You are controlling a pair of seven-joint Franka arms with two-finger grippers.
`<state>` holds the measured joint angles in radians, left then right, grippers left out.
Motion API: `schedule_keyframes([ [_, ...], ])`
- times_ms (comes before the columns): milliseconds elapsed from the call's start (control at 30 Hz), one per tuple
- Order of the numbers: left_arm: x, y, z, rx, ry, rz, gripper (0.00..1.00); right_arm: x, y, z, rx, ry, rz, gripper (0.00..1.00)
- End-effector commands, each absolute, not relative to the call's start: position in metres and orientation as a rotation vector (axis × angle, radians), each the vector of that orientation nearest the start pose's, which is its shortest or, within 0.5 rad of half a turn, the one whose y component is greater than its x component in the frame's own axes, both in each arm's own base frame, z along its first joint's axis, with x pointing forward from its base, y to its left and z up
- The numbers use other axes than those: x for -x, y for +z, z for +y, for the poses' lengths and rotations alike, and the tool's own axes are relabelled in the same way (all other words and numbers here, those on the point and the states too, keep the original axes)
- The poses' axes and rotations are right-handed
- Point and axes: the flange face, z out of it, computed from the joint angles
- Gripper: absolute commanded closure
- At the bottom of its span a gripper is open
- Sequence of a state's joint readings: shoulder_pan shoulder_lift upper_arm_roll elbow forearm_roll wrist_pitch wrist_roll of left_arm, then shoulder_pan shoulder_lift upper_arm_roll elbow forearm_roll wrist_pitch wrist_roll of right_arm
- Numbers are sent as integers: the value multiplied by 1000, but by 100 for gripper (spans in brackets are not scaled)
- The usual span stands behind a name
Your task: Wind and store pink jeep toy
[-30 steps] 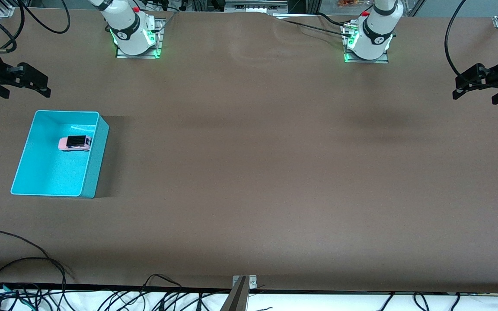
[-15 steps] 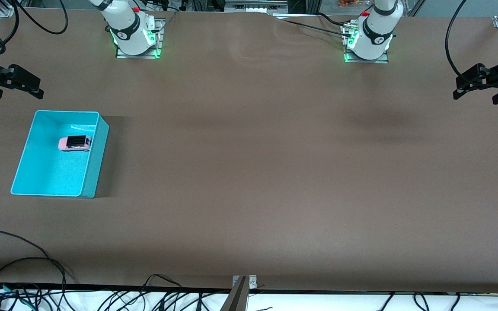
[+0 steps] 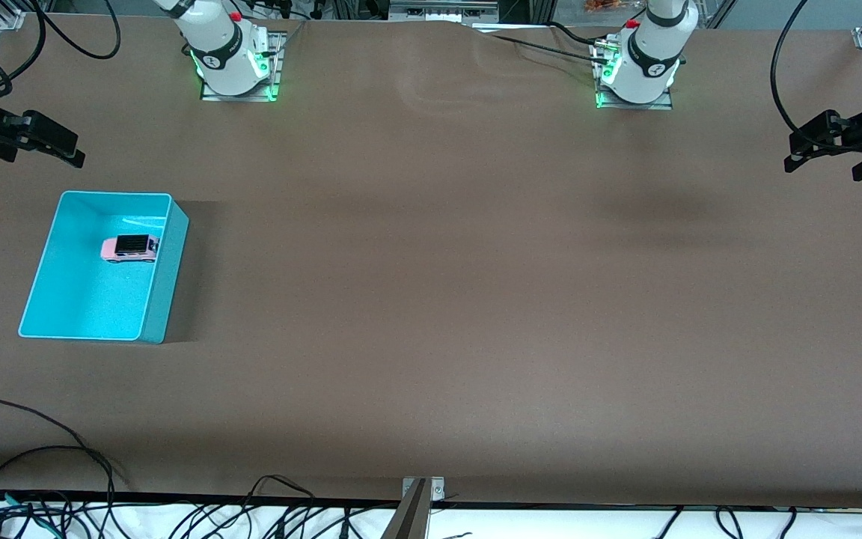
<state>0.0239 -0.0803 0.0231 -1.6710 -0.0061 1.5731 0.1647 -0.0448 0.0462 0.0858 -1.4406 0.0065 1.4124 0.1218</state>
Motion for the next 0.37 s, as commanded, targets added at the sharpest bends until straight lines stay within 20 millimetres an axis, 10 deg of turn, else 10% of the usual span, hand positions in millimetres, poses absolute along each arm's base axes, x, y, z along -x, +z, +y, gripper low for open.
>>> schedule_keyframes([
  [0, -531, 625, 26, 3134, 10, 173, 0, -554, 652, 22, 3107, 133, 148, 0],
  [333, -532, 626, 26, 3149, 0, -14, 0, -554, 653, 24, 3113, 124, 37, 0],
])
